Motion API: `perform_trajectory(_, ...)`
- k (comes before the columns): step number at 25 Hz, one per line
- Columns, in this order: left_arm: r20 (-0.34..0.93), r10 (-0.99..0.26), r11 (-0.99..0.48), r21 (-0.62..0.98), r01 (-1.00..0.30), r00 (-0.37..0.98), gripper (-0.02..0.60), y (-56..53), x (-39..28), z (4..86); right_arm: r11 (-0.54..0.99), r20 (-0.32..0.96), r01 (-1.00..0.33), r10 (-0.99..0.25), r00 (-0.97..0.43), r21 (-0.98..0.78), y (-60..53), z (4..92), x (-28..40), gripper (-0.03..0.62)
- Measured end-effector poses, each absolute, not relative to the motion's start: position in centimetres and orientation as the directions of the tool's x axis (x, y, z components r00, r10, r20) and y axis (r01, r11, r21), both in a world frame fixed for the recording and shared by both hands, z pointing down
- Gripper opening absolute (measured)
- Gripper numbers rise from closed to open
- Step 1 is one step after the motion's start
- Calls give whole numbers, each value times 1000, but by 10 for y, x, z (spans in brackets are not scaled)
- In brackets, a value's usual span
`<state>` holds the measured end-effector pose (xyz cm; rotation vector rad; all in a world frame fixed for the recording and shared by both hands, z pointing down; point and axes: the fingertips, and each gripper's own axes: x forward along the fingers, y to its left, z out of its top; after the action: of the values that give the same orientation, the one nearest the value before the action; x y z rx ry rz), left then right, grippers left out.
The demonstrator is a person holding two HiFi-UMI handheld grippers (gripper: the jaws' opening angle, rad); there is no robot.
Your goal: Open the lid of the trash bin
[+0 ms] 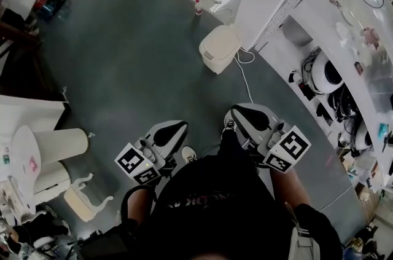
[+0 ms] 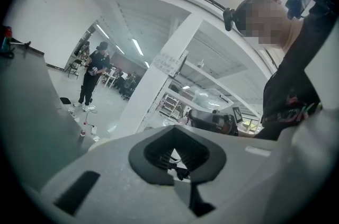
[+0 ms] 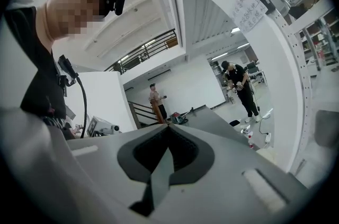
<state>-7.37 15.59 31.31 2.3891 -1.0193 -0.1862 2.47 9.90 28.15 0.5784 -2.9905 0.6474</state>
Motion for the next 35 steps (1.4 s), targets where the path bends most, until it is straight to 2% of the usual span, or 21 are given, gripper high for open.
perform_trajectory(7, 149, -703, -548, 509, -664, 695, 2, 71, -21, 327, 838, 116, -360, -344, -932, -411, 16, 295, 78, 8)
perform_trajectory(14, 194, -725, -499, 514, -698, 661, 2, 2, 20, 338, 847, 118, -302, -279, -953, -437, -40, 306, 123, 8)
perform_trajectory(26, 334, -745, -356, 533, -767, 578, 2, -69, -3, 429, 827, 146, -299, -261, -954, -476, -88, 337, 131, 8)
perform_trajectory(35, 425, -662, -352, 551, -757, 618, 2, -114, -30, 518, 784, 182, -376, -330, -926, -494, -114, 361, 99, 8)
